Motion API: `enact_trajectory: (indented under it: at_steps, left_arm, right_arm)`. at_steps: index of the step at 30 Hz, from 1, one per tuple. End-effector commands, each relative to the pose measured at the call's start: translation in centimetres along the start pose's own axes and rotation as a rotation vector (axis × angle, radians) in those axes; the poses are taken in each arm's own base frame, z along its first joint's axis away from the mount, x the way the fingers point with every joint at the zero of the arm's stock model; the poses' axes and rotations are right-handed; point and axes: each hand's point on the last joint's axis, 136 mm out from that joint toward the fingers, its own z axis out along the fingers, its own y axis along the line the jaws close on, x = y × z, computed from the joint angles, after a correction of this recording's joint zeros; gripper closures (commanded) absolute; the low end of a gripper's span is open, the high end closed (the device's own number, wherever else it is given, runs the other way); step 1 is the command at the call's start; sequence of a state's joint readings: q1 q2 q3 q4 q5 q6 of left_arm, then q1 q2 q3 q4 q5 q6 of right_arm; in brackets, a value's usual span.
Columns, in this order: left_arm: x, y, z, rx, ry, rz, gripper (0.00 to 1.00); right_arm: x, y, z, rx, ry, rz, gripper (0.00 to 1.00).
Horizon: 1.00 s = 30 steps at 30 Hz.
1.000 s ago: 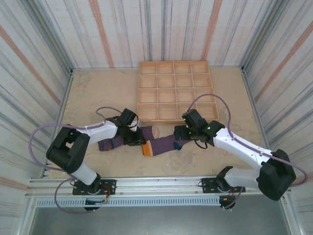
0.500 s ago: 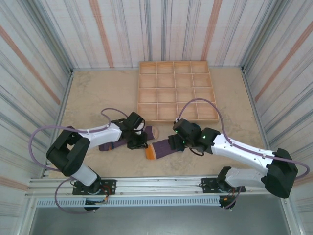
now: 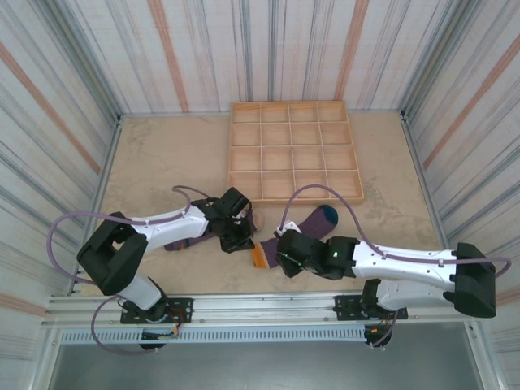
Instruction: Roll the socks
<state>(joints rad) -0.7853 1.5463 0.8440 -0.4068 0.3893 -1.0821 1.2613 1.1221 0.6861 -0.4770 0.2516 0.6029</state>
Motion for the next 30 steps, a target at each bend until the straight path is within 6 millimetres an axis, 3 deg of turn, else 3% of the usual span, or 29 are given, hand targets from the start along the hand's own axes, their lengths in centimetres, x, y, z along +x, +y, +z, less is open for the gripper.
enact_trajectory:
  at_steps: [1,6,14,21,30]
  left_arm:
    - [0.5,-0.9,-0.2,0.016,0.017,-0.063,1.00]
    - [0.6,-1.4,0.1,0.045,0.025,-0.087,1.00]
    - [0.9,-1.7,0.9,0.069,0.056,-0.115,1.00]
    - [1.1,-1.9,1.2,0.089,0.073,-0.126,1.00]
    - [1.2,-1.8,1.3,0.110,0.074,-0.157,1.00]
  right_arm:
    - [-0.6,1.2,0.5,0.023,-0.033,-0.007,0.50]
    - [-0.3,3.4,2.1,0.048,0.005,-0.068,0.50]
    - [-0.9,4.6,3.7,0.102,0.029,-0.128,0.48]
    - [-0.4,4.0,4.8,0.179,0.079,-0.142,0.51]
    - [0.2,2.9,4.4,0.211,0.081,-0.125,0.56]
